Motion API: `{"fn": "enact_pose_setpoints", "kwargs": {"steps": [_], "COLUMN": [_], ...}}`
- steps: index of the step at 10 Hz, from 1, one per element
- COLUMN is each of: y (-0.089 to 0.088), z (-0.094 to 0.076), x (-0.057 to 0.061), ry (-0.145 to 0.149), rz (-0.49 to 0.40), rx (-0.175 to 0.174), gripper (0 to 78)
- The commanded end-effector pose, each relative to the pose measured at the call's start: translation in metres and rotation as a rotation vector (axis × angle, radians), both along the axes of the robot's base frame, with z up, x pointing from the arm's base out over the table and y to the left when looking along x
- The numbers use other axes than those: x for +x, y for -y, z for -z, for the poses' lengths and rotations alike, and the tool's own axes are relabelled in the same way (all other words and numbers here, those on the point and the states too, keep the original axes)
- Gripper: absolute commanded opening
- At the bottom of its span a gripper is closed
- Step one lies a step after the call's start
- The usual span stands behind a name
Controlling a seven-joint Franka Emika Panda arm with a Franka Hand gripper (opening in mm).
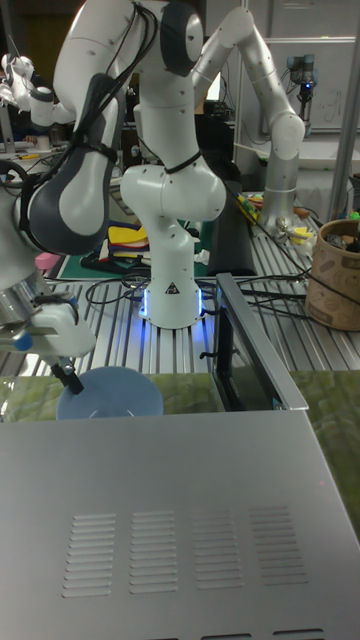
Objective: Put the bowl into the microwave
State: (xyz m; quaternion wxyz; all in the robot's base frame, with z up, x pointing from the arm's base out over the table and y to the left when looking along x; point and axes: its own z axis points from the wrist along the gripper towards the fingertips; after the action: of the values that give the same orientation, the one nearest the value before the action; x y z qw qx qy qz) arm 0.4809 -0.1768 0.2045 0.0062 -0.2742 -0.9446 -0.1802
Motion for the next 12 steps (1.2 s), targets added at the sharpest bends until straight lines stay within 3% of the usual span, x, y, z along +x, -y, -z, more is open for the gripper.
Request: {"fn": "enact_pose_setpoints", "kwargs": {"steps": [1, 3, 4, 8, 12], "y": [-0.008, -0.014, -0.018, -0.023, -0.037], "z": [0.0, -0.003, -0.009, -0.014, -0.003], "x": [0.007, 0.009, 0.009, 0.009, 0.023], "ry": [0.03, 0.04, 0.048, 0.06, 0.099], "rz": [0.053, 0.071, 0.091, 0.135, 0.166], "rx": [0.036, 0.066, 0.113, 0.121, 0.127], "gripper": [1.1, 1.1, 1.1, 1.1, 1.1]}}
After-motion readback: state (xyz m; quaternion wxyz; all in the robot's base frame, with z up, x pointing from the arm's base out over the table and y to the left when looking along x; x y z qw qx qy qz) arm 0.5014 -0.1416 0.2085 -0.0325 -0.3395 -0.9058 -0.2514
